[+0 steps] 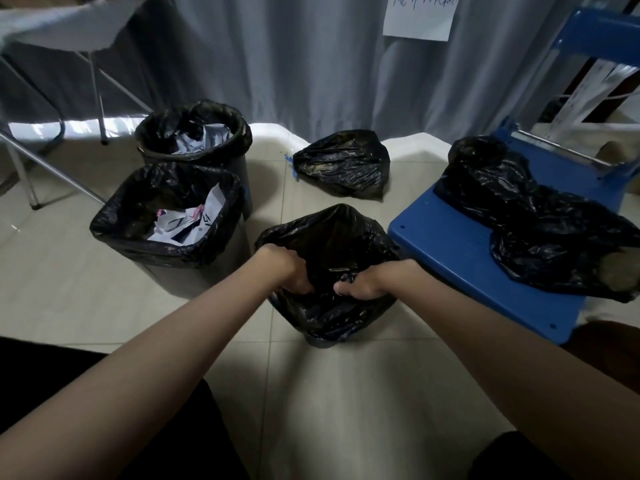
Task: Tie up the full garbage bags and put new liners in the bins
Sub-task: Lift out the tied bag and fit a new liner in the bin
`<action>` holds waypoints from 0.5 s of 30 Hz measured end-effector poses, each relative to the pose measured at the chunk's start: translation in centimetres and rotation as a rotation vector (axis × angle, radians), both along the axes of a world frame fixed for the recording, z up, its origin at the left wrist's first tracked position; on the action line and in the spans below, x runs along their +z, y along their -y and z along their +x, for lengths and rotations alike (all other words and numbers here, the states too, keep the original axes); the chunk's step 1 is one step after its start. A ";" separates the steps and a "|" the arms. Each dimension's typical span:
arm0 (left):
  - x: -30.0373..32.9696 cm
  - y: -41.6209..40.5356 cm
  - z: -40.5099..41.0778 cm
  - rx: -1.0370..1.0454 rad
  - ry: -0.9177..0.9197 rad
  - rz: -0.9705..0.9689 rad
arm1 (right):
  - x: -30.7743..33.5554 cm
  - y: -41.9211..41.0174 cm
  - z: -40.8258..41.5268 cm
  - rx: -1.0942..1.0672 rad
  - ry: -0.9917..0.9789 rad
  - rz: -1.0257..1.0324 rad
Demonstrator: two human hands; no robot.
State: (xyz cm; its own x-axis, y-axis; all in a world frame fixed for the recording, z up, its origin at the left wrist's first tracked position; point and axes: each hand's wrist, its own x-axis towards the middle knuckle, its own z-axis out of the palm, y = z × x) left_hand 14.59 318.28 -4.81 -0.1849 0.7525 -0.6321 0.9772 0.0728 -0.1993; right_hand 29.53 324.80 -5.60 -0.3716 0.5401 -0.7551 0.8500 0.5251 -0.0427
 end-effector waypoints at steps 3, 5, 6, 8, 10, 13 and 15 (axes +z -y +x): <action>-0.8 -1.6 0.6 -0.069 0.015 0.051 | -0.2 -1.3 -1.4 0.098 -0.017 0.123; -2.1 -2.6 1.0 -0.095 0.041 0.063 | -1.2 -2.0 -1.9 0.145 -0.065 0.187; -2.9 -3.0 1.2 -0.101 0.029 0.032 | -1.7 -2.2 -2.0 0.167 -0.052 0.180; -4.8 -4.0 1.5 -0.081 -0.003 -0.062 | -3.2 -2.4 -2.2 0.191 0.022 0.106; -6.3 -4.7 1.6 -0.025 -0.018 -0.161 | -5.0 -2.6 -2.4 0.185 0.087 0.028; -7.4 -4.7 1.6 0.048 0.004 -0.202 | -6.5 -3.1 -2.2 0.070 0.098 -0.074; -7.3 -4.5 1.3 0.081 0.010 -0.224 | -6.4 -3.3 -1.8 0.080 0.094 -0.093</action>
State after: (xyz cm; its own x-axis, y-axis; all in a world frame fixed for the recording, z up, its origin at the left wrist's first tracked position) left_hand 15.88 322.81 -12.06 -0.2316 0.5763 -0.7837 0.9721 0.1061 -0.2093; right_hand 27.70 328.11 -12.00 -0.3355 0.4375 -0.8343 0.8083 0.5885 -0.0164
